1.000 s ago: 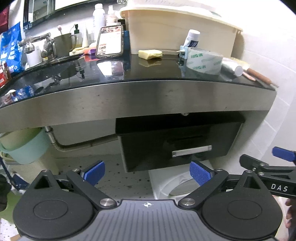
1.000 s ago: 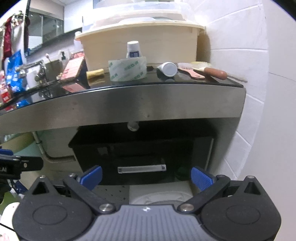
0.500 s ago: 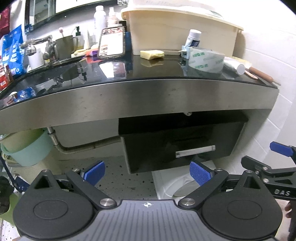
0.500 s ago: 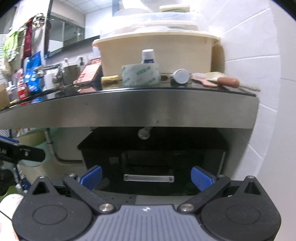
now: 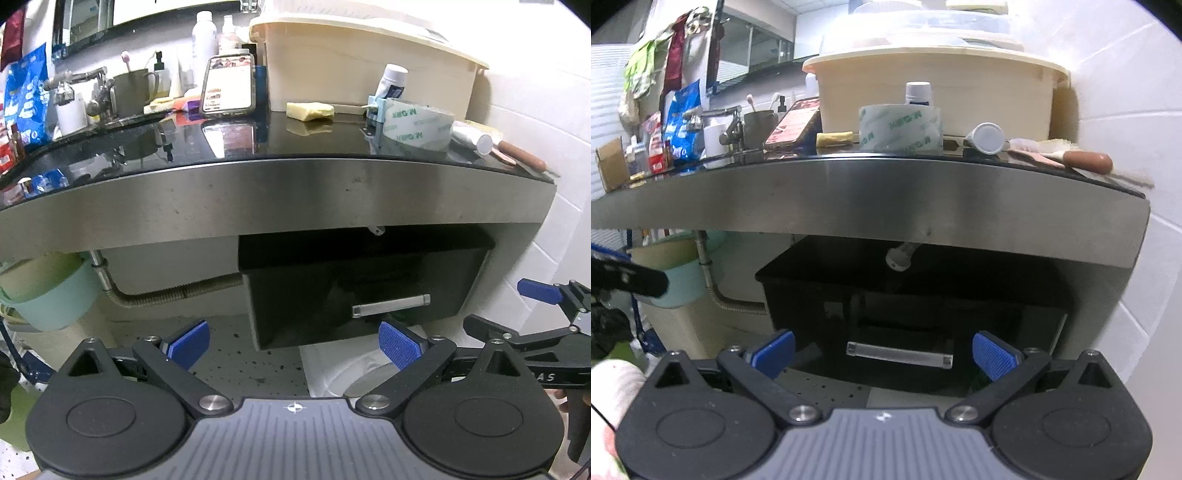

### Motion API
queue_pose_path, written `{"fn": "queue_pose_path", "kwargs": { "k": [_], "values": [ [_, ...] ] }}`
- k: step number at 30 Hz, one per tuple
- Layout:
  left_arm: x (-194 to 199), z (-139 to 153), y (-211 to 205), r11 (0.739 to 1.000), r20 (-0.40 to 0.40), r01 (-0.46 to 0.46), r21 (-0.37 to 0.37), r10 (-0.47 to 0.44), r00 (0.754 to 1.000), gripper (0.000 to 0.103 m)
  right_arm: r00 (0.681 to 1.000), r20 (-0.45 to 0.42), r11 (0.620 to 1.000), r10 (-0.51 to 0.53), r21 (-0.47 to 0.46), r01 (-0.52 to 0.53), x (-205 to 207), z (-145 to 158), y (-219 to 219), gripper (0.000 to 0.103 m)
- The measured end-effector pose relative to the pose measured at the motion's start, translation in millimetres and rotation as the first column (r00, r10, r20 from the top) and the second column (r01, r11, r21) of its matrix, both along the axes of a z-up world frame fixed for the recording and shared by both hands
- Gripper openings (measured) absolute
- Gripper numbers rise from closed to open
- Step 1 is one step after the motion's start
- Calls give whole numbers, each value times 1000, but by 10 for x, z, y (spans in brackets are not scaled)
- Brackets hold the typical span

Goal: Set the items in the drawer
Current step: 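Move the right gripper down to the silver drawer handle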

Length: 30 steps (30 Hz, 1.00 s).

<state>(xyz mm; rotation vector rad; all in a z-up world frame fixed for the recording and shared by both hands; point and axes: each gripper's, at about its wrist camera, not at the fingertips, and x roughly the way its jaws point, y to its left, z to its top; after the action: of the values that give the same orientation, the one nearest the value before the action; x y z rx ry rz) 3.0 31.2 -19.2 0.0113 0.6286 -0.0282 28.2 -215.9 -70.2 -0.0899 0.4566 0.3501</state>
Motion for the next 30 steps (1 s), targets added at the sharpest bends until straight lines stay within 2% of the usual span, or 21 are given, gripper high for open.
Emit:
{"fn": "queue_pose_path", "kwargs": {
  "k": [5, 8, 11, 14, 18, 22, 30],
  "values": [
    [25, 1, 16, 1000, -24, 3, -7, -4, 1000, 99, 998, -4, 996, 58, -61, -58, 106, -81, 85, 103],
    [36, -13, 40, 1000, -47, 4, -26, -5, 999, 99, 997, 2, 987, 79, -138, -78, 178, -135, 159, 103],
    [43, -28, 68, 998, -64, 13, -58, -16, 998, 99, 994, 4, 971, 106, -215, -102, 253, -196, 224, 103],
    [44, -40, 78, 998, -71, 16, -69, -21, 997, 99, 988, 15, 937, 156, -319, -143, 316, -288, 314, 103],
    [27, -61, 34, 999, -70, 15, -35, -18, 997, 99, 969, 20, 854, 248, -477, -208, 409, -489, 442, 103],
    [37, -91, 18, 999, -82, 22, -35, -25, 996, 99, 955, -40, 783, 293, -563, -264, 584, -748, 529, 103],
    [75, -165, -14, 999, -123, 38, -29, -42, 992, 99, 897, -149, 533, 416, -759, -373, 827, -1221, 718, 103]
  ]
}}
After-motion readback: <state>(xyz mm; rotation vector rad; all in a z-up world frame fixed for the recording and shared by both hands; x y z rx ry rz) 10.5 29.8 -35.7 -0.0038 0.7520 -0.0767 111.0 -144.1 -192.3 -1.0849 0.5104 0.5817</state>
